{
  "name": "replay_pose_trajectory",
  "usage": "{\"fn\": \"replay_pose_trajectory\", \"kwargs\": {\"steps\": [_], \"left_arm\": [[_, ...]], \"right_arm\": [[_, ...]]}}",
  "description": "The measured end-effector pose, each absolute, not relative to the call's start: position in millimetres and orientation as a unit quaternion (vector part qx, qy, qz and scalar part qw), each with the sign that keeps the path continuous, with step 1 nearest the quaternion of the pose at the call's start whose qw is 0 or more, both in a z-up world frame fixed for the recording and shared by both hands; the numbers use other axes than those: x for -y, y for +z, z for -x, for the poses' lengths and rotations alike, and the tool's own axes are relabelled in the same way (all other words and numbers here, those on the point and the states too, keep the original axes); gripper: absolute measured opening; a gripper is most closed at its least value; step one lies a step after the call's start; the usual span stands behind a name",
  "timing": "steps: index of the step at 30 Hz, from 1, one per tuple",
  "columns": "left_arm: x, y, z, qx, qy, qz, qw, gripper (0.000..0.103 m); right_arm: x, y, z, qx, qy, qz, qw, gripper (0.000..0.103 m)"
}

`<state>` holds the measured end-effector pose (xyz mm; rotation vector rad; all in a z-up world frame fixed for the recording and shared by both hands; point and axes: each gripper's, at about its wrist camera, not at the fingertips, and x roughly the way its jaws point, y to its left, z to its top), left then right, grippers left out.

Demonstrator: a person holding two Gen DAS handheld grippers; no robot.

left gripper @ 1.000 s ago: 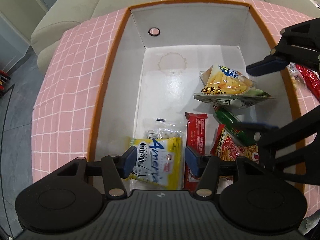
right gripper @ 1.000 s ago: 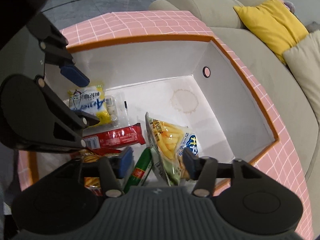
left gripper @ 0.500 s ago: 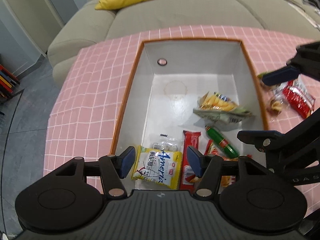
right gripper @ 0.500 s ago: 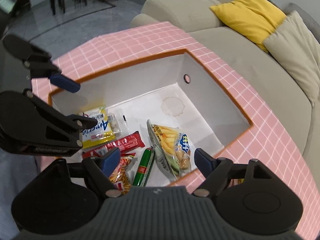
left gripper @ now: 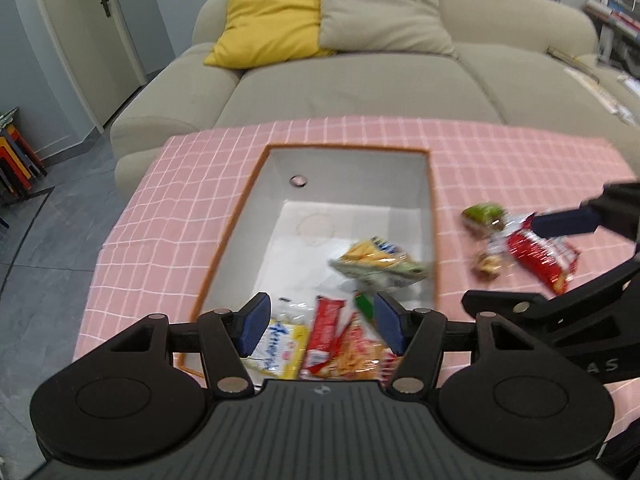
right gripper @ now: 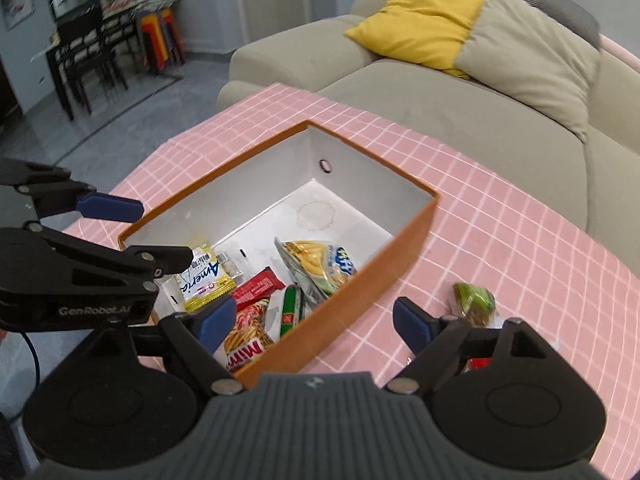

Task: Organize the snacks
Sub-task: 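Move both tools back toward the remaining snacks on the table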

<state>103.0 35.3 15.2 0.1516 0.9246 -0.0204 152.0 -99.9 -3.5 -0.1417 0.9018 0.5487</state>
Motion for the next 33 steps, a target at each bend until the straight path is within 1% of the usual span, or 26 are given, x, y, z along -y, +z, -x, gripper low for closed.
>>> {"fn": "replay_pose_trajectory", "kwargs": {"steps": [7,14,22,33], "left_arm": [[-6,20,-84,-0.426,-0.03,-0.054,0.903,0.071],[17,7,-70,-0.42,-0.04,-0.035,0.906,0.072],[45,-16,-59,-0.408,-0.072,-0.02,0.91,0.073],[73,-50,-58,-0.42,-0.108,-0.029,0.901,0.073]], "right_arm": [[146,-4,-123,-0.405,0.22,0.023,0.887,0.083],[193,-15,-92,-0.374,0.162,0.0,0.913,0.085],[236,-46,-63,-0.35,0.103,-0.021,0.931,0.085],[255,-95,-44,-0.36,0.07,0.002,0.93,0.085]]}}
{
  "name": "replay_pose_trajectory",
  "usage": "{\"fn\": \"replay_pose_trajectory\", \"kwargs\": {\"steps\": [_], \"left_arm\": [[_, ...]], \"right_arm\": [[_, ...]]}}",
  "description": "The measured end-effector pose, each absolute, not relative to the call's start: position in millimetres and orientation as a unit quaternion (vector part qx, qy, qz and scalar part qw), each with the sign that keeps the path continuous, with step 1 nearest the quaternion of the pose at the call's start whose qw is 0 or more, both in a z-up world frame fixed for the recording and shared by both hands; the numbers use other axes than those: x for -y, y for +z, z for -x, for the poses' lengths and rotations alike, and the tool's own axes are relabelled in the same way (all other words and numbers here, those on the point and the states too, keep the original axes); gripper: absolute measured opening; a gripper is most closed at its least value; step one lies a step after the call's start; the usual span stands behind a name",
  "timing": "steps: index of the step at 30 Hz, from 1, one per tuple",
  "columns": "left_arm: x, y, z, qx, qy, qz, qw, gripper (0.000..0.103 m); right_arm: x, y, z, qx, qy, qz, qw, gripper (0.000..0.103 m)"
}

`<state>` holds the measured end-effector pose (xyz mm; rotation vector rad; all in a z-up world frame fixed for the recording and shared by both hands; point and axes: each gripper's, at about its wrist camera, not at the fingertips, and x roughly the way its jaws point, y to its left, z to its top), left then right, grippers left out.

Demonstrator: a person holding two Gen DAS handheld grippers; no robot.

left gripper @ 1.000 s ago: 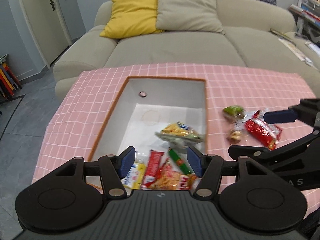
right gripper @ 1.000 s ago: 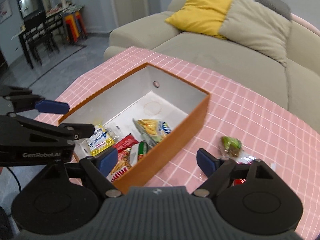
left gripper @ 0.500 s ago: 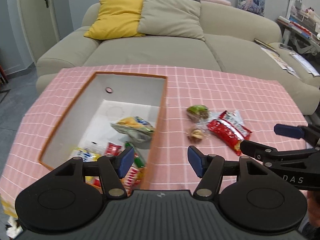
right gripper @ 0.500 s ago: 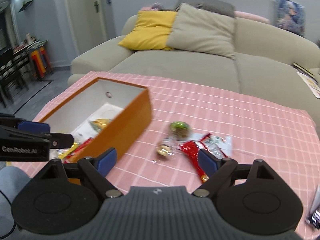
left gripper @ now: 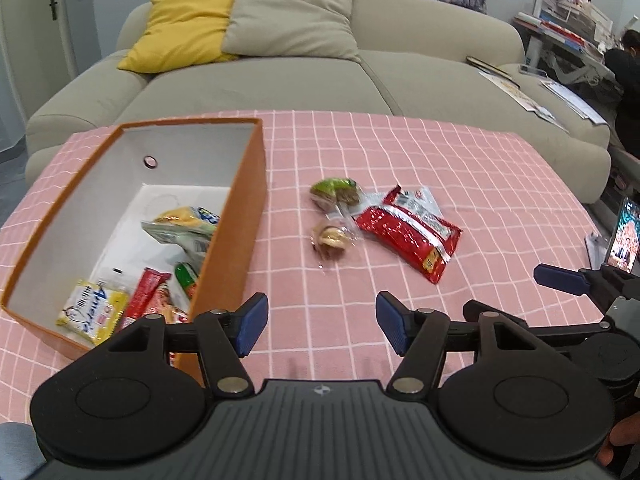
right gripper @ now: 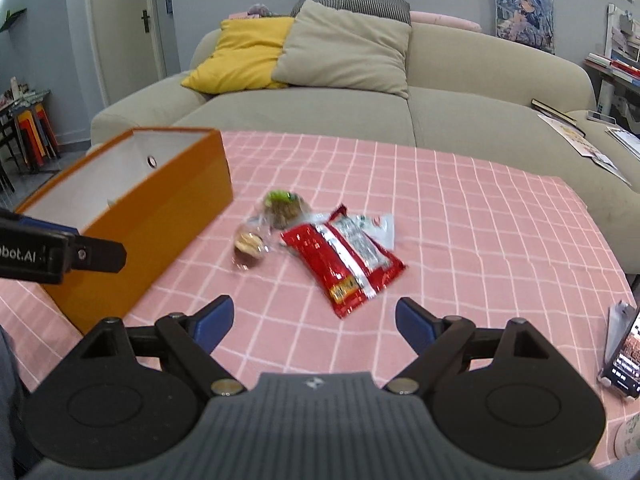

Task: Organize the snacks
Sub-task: 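Move both tools back toward the remaining snacks on the table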

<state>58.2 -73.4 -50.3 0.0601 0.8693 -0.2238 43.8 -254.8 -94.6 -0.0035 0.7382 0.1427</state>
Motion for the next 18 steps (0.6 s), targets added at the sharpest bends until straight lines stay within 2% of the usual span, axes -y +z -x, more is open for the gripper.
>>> {"fn": "replay_pose_trajectory", "kwargs": {"steps": [9,18], "left_arm": [[89,-63,-81,-0.425,-0.116,-0.039,0.897,0.073],[100,-79,-115,-0.436,-0.105,-0.015,0.894,0.077]], "right_arm": [[263,-113,-69,-0.372,0.081,0.036,0.924,0.085],[266,-133,-115,-0.373,0.098,0.069,0.92,0.091]]}}
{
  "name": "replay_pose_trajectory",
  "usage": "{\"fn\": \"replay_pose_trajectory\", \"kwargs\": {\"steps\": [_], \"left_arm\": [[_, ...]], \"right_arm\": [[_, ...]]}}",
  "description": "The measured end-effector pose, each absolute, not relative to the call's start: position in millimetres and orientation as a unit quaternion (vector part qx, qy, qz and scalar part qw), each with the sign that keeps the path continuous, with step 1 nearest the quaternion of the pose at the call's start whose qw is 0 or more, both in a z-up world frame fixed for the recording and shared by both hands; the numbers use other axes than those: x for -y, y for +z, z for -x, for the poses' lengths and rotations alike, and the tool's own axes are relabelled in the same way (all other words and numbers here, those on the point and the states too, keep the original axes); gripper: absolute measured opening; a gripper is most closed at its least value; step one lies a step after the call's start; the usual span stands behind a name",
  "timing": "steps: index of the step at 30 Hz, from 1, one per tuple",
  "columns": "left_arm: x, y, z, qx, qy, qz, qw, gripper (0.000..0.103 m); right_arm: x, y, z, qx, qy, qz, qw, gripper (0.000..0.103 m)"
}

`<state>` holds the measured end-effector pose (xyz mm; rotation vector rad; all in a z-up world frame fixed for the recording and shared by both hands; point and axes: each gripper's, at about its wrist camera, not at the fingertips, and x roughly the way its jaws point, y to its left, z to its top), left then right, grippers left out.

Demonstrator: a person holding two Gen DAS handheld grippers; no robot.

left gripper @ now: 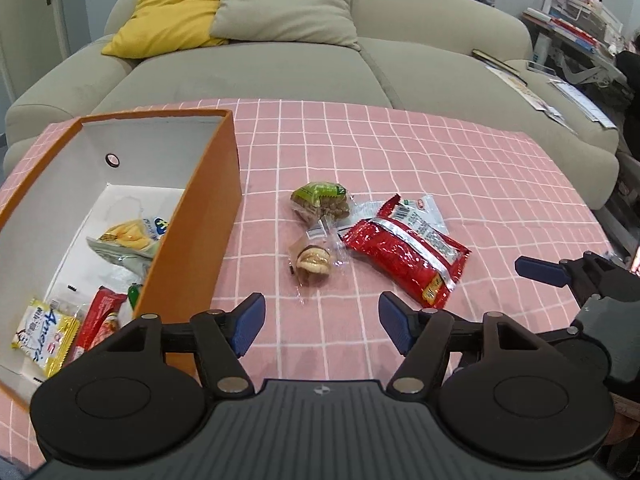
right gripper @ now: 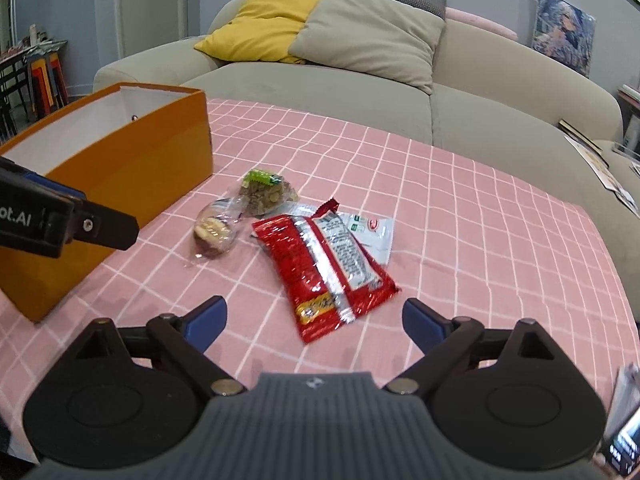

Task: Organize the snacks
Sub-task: 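Move both tools back toward the remaining snacks on the table, then grasp the clear-wrapped round pastry with the left tool while the right tool grasps the red snack bag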

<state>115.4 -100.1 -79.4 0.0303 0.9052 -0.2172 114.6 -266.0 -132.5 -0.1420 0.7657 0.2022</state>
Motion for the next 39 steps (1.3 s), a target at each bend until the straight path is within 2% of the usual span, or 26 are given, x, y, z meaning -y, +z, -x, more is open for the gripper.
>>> {"fn": "replay_pose_trajectory", "kwargs": {"steps": [4,21,25,27,33,35,39], "left_arm": [[103,-89,-130,-0.44,-0.094,-0.013,0.893,0.081],[116,-125,-204,-0.479,-0.065,-0.029,0.875,0.081],[117,-135,-213,-0.49,-0.068,-0.03,0.868,0.08],[118,-138,-216,-0.495,-0.072,-0.027,0.865,0.08],[118,-148,-221,-0.505,-0.074,-0.017,0.859,0.064],[117,-148,-222,-0.506,-0.077,-0.008,0.859,0.056],[120,-148,-222,-0.502,-0.08,-0.012,0.861,0.051]], "right_arm": [[266,-144,-138,-0.378,0.106,0.08,0.916,0.093],[260,-173,-202,-0.404,0.142,0.093,0.899,0.094],[261,-180,-206,-0.417,0.141,0.087,0.894,0.088],[261,-182,-206,-0.419,0.143,0.084,0.892,0.087],[261,-186,-203,-0.429,0.142,0.084,0.888,0.076],[261,-186,-202,-0.432,0.142,0.078,0.887,0.074],[260,-184,-199,-0.437,0.142,0.077,0.885,0.07]]}}
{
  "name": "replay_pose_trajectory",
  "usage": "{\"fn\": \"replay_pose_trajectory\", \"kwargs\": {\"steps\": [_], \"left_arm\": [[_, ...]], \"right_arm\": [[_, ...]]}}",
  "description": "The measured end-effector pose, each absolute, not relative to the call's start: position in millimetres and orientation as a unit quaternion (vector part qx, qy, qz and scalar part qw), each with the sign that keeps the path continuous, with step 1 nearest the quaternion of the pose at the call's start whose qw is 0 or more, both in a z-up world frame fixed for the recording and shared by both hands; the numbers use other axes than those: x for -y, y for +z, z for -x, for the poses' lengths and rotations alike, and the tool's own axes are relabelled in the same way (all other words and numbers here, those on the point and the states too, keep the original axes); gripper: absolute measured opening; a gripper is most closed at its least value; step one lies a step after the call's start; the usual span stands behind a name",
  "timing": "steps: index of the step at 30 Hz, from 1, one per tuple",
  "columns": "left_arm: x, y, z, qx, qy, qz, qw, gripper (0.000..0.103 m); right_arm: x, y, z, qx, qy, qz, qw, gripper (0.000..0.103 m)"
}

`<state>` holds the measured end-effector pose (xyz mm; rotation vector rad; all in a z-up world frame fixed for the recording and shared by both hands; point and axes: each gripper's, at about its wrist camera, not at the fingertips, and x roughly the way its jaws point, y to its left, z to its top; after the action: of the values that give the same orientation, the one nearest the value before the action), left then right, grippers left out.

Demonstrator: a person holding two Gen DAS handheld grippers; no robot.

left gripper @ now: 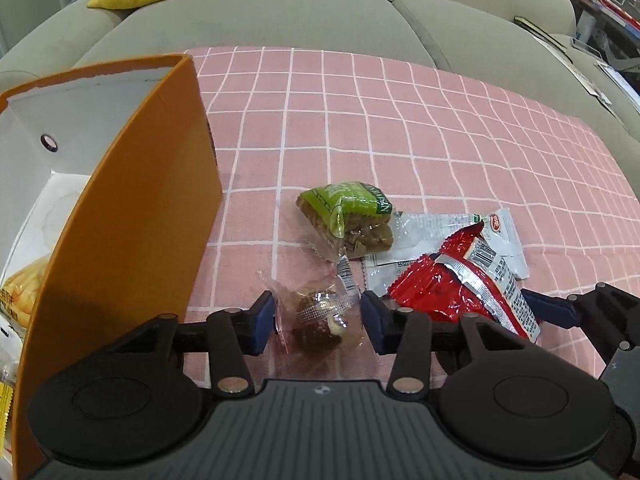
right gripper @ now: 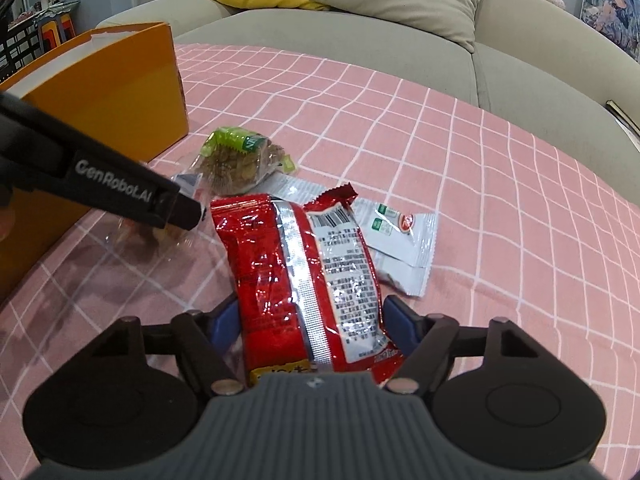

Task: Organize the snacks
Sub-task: 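Grasp the clear-wrapped round pastry with the left tool while the right tool grasps the red snack bag, then carry the pastry with the left tool while the right tool carries the red bag over the box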

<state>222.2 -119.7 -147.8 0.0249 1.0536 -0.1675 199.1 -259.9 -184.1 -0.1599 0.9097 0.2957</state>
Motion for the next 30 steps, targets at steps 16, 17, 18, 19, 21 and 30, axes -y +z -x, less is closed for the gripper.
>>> {"fn": "replay_pose_trajectory", "kwargs": {"steps": [16,17,18,19,21,30], "left_arm": [[114,-131,-180,-0.49,-0.09,-0.023,0.867,0.048],[114,-129,-176,-0.489,-0.089,-0.021,0.867,0.048],[114,-126,-171,-0.488,-0.089,-0.019,0.868,0.048],[113,-124,-167,-0.488,-0.089,-0.017,0.868,0.048],[111,-119,-158,-0.486,-0.089,-0.016,0.869,0.048],[98,-103,-120,-0.484,-0.087,0.001,0.871,0.048]], "right_arm": [[258,-168,-151,-0.447,0.11,0.056,0.886,0.066],[259,-167,-146,-0.448,0.107,0.053,0.886,0.066],[260,-166,-141,-0.45,0.104,0.047,0.886,0.066],[262,-165,-137,-0.452,0.101,0.041,0.886,0.066],[263,-163,-128,-0.455,0.096,0.028,0.885,0.066],[261,-147,-86,-0.454,0.086,-0.005,0.887,0.066]]}}
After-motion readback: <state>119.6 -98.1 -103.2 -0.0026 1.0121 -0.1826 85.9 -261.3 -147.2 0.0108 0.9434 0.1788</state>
